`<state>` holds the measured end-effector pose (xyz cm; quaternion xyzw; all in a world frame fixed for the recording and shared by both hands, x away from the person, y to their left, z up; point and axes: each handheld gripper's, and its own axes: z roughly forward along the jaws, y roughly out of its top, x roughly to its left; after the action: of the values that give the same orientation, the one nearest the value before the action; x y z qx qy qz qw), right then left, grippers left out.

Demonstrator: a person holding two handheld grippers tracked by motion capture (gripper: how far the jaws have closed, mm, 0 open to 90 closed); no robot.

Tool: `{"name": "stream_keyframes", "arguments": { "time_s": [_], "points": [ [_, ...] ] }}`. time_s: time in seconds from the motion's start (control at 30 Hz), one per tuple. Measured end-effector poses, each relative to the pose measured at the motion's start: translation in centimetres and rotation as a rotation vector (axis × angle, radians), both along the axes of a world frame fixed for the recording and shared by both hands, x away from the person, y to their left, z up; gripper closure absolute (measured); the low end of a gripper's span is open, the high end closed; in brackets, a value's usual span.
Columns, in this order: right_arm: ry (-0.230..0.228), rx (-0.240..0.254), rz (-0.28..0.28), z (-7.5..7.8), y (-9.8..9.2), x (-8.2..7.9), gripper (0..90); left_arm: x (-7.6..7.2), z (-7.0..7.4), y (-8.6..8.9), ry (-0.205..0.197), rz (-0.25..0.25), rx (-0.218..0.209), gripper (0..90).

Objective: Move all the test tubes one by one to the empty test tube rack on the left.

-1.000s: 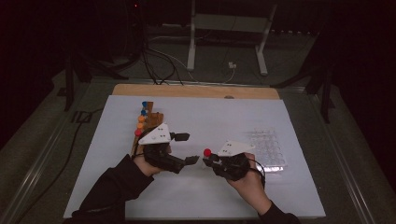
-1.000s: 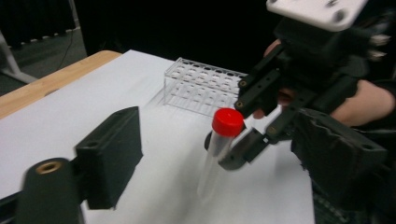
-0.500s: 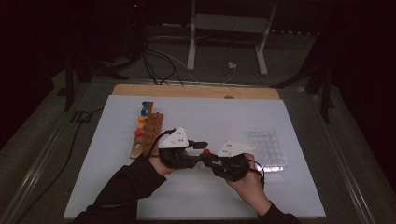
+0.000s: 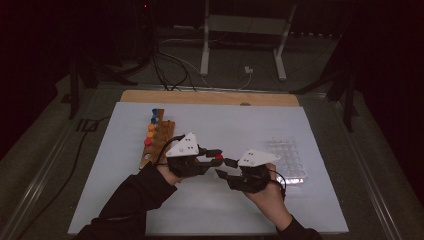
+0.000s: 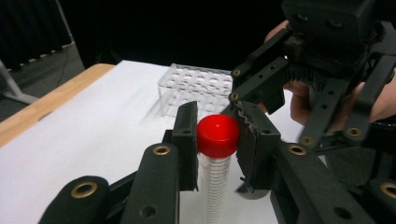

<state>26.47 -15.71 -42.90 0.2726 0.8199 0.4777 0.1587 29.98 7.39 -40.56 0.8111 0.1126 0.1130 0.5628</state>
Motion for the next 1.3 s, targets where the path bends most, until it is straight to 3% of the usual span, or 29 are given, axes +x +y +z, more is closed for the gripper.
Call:
{"name": "stream_keyframes", "arguments": {
  "time_s": [0.1,0.23,0.3,0.6,0.8,1.07,1.3],
  "points": [
    [0.008,0.001,-0.053,0.2,-0.1,0.0,22.0,0.0,0.7,1.1,-0.013,0.030,-0.005,71.9],
    [0.022,0.036,-0.078,0.4,-0.6,0.2,11.1,0.1,1.7,3.0,-0.030,0.075,-0.010,71.8],
    [0.020,0.044,-0.064,0.4,-0.8,0.2,1.9,0.1,2.2,4.1,-0.037,0.106,-0.016,71.9],
    [0.007,0.052,-0.070,0.6,-1.3,0.1,0.0,-0.4,3.7,9.1,-0.069,0.233,-0.020,71.9],
    [0.006,0.064,-0.076,0.7,-1.5,0.2,0.0,-0.6,3.9,12.1,-0.074,0.312,-0.025,71.8],
    [0.003,0.067,-0.074,0.8,-1.7,0.2,0.0,-0.5,2.9,15.1,-0.072,0.414,-0.020,71.9],
    [0.001,0.062,-0.078,0.8,-1.8,0.2,0.0,-0.4,1.1,16.7,-0.043,0.462,-0.017,71.9]
  ]
}}
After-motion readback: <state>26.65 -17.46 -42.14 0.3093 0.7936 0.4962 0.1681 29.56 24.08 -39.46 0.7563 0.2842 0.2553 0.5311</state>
